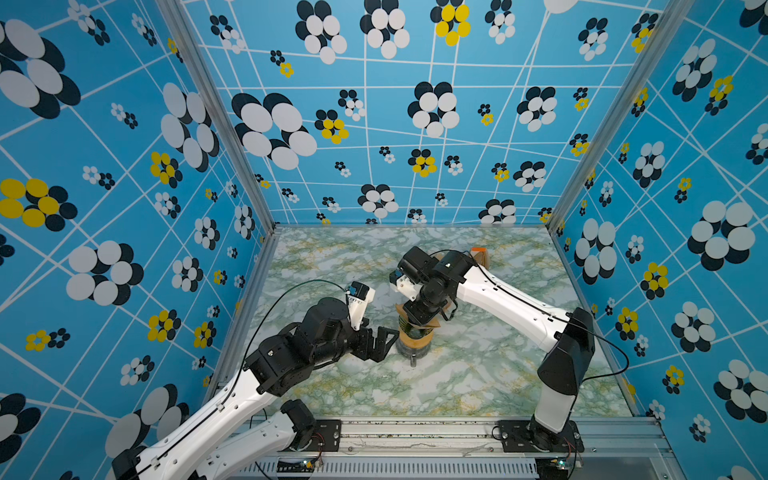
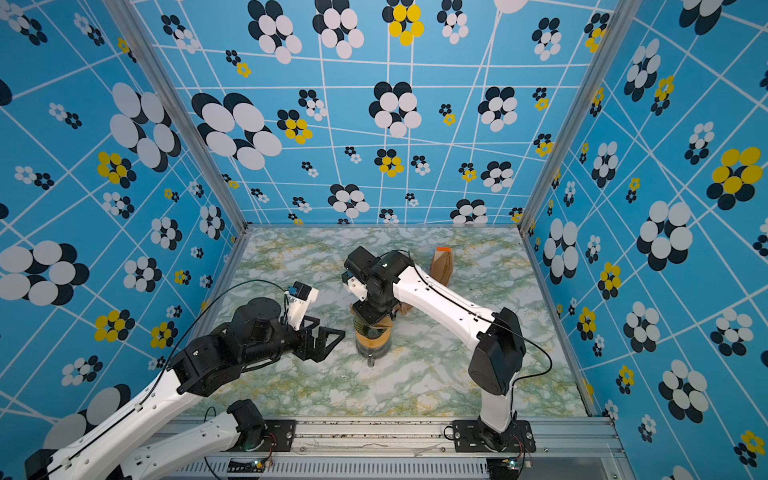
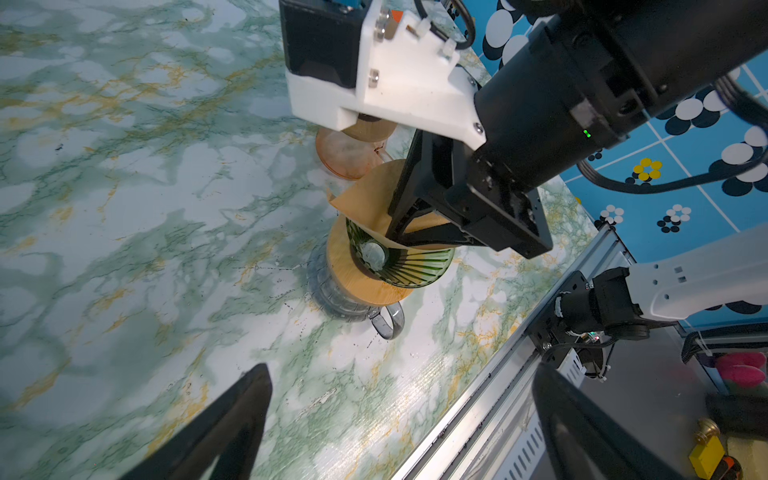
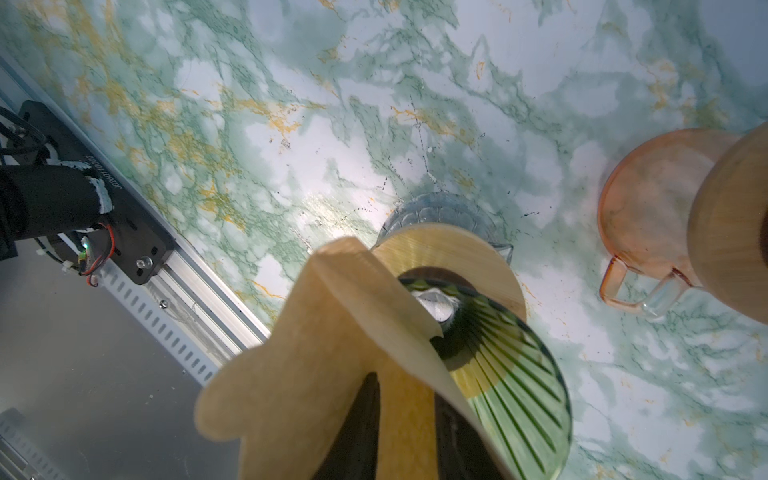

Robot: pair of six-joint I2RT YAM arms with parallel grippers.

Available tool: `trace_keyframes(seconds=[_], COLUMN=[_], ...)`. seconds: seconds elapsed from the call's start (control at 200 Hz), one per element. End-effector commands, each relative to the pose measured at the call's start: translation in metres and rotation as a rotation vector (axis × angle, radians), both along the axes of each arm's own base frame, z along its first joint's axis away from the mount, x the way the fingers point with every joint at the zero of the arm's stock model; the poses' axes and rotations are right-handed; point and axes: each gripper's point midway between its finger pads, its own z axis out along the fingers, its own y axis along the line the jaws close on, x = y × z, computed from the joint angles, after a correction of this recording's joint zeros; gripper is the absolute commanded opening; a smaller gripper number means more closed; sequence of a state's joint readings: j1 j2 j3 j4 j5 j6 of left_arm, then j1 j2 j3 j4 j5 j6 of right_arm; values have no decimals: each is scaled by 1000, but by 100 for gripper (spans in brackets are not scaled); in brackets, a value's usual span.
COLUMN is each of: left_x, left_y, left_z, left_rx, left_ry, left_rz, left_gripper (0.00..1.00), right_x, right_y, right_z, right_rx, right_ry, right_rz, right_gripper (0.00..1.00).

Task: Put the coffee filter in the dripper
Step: 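Press the filter down inside the green dripper with the right gripper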

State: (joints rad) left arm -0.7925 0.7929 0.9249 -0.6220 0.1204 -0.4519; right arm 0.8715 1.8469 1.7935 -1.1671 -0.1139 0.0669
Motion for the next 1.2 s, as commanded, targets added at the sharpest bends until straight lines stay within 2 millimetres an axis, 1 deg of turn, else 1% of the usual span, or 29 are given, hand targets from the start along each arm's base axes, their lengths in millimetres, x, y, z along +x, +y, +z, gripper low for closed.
trace_keyframes(seconds=[0.0,0.135,0.275,0.64,0.975,1.195], left_x=[-2,-2,-2,-4,-5,-4], left_y=[-3,-3,-4,-4,-4,-3], left_z=[11,11,13,9,8,7], left_rx=[-11,-8,-14,-17,-9,-7], left_ry=[-23,-24,-25,-18,-17,-14], left_rz=[-24,-26,-29,-30,-32,-30], left_gripper=[99,99,99,99,99,99], right_x=[-1,-1,-1,-2,-3,-3], right_y=[2,4,5,7,10,7], right_z=[-13,-17,-21,-29,-35,-42], right_rx=[-19,-16,-17,-12,0,-16], right_ry=[15,18,23,38,49,54], right_rz=[-4,-4,-5,-3,-10,-13], right_gripper=[27,27,30,32,32,32])
